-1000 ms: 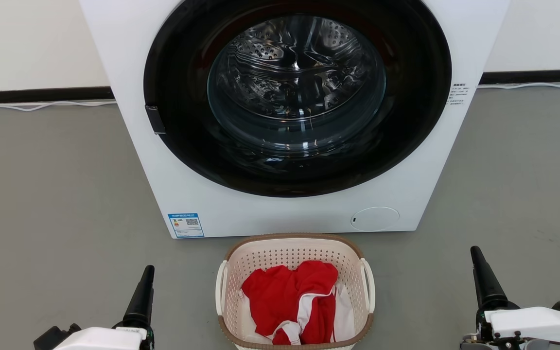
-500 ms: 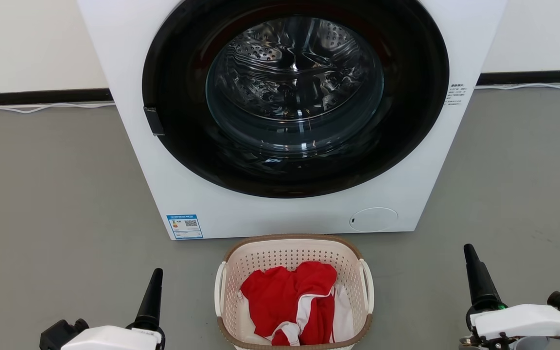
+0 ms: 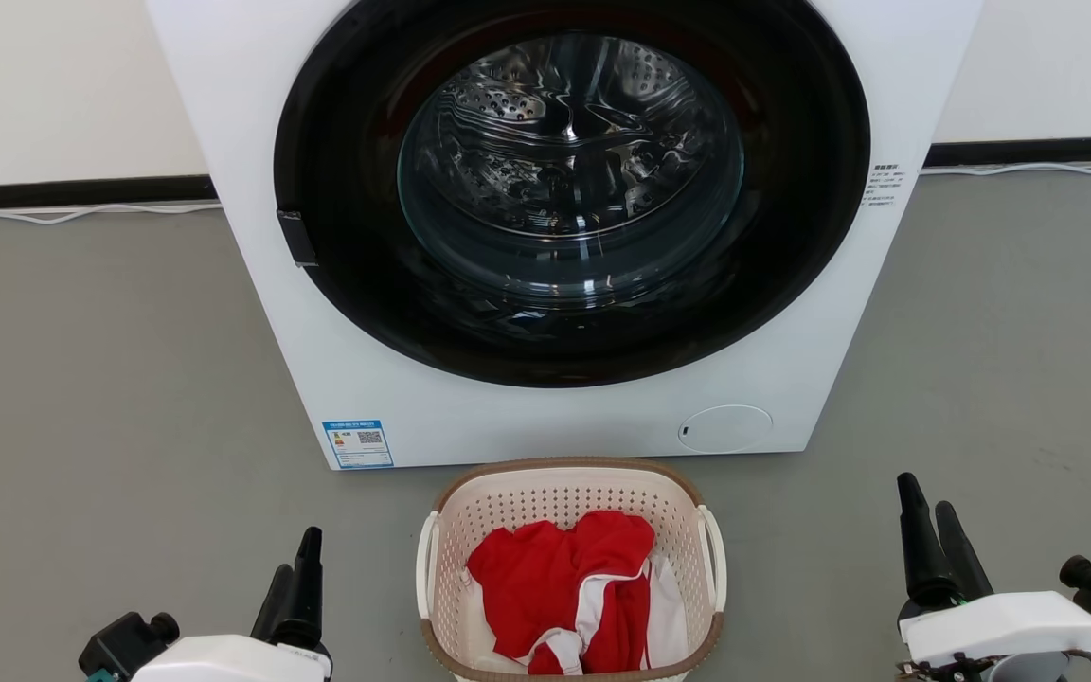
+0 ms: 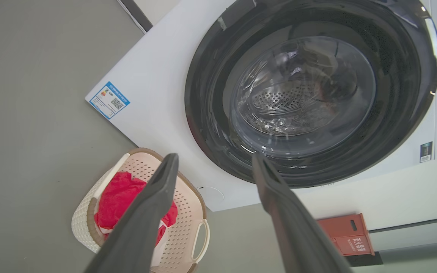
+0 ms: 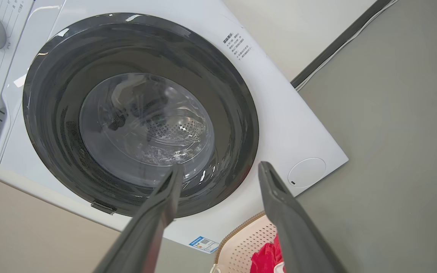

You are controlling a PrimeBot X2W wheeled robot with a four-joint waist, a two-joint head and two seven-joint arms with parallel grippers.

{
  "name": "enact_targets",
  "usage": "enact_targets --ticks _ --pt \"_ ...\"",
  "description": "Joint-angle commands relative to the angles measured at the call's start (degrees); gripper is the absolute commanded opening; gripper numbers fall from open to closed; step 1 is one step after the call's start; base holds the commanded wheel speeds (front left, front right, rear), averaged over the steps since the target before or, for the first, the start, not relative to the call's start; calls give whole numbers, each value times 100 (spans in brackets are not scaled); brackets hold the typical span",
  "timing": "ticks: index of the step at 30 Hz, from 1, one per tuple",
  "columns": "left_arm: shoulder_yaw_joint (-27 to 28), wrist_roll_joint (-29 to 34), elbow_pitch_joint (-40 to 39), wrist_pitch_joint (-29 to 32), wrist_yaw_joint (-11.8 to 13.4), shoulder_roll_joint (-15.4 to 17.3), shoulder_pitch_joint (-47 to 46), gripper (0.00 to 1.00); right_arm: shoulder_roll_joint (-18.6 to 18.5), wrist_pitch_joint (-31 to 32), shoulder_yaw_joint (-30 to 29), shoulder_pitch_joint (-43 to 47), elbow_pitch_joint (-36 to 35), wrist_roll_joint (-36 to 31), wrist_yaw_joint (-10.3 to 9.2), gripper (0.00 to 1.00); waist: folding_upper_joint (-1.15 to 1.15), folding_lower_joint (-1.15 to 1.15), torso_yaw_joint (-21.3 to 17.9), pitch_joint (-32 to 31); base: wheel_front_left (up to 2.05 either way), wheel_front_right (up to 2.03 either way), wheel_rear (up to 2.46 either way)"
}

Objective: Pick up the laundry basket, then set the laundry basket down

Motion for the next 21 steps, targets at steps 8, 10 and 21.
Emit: enact_targets --ticks 8,10,21 --pt "54 714 -99 -190 76 54 -179 100 -59 -207 114 -119 -191 -758 25 100 0 0 -11 -22 0 0 0" --pt "43 873 -88 -224 79 56 -177 100 -60 -240 120 -119 -193 -907 25 100 0 0 -15 -24 0 0 0" --pt "38 1640 -31 -409 80 64 -184 100 -63 -426 136 -118 -191 -1726 29 100 0 0 -39 -23 0 0 0"
